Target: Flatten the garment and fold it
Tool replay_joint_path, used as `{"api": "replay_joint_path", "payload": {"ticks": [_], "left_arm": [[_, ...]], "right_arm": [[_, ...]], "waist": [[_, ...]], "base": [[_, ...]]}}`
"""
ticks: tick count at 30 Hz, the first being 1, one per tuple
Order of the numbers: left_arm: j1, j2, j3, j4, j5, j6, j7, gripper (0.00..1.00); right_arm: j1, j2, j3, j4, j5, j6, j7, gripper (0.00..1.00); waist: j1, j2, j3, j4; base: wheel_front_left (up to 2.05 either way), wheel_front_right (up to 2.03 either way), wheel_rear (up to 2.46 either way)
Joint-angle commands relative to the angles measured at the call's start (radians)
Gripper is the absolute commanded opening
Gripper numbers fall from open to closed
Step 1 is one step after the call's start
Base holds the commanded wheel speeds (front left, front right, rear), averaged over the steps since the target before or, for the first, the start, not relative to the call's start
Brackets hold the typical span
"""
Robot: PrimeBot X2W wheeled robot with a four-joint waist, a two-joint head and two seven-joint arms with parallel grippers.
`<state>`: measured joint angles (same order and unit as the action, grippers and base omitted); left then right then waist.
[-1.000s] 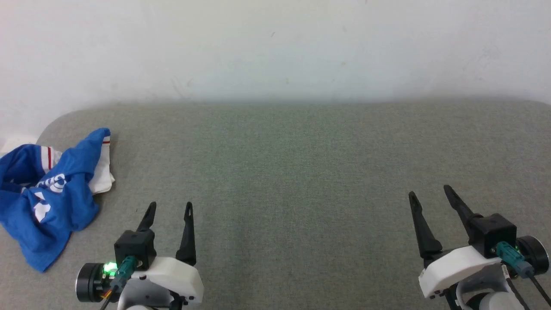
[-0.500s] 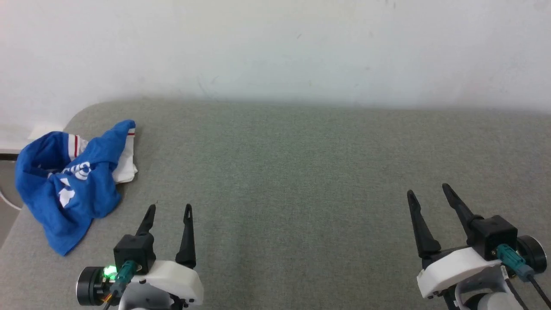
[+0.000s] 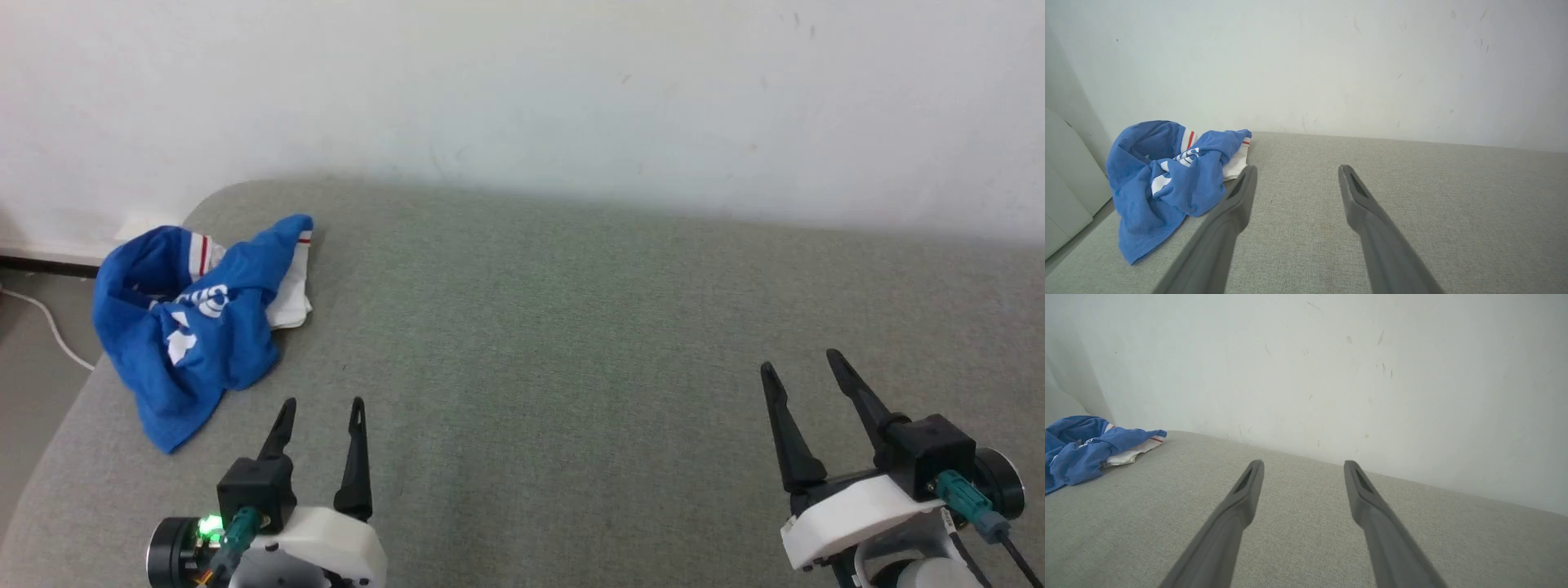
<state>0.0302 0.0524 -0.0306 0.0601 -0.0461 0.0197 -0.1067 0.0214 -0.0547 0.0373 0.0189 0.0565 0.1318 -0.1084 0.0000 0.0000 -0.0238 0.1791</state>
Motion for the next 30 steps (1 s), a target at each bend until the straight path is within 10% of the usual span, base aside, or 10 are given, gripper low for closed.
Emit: {"api": "replay_joint_path", "payload": {"ticks": [1,30], "left_arm": [[0.014,-0.001,0.000,0.007,-0.008,0.004,-0.012,1.00],[0.049,-0.002,-0.003,0.025,-0.025,0.011,-0.073,1.00]], "right_arm": [[0.008,0.002,0.002,0.003,0.010,-0.001,-0.010,1.00],[0.014,0.003,0.041,0.059,0.019,-0.001,-0.071,1.00]], "waist": [[0.0000,0.0000,-0.006,0.018],[0.0000,0.0000,-0.031,0.188]], "base": [[0.00,0.00,0.00],[0.00,0.00,0.00]]}}
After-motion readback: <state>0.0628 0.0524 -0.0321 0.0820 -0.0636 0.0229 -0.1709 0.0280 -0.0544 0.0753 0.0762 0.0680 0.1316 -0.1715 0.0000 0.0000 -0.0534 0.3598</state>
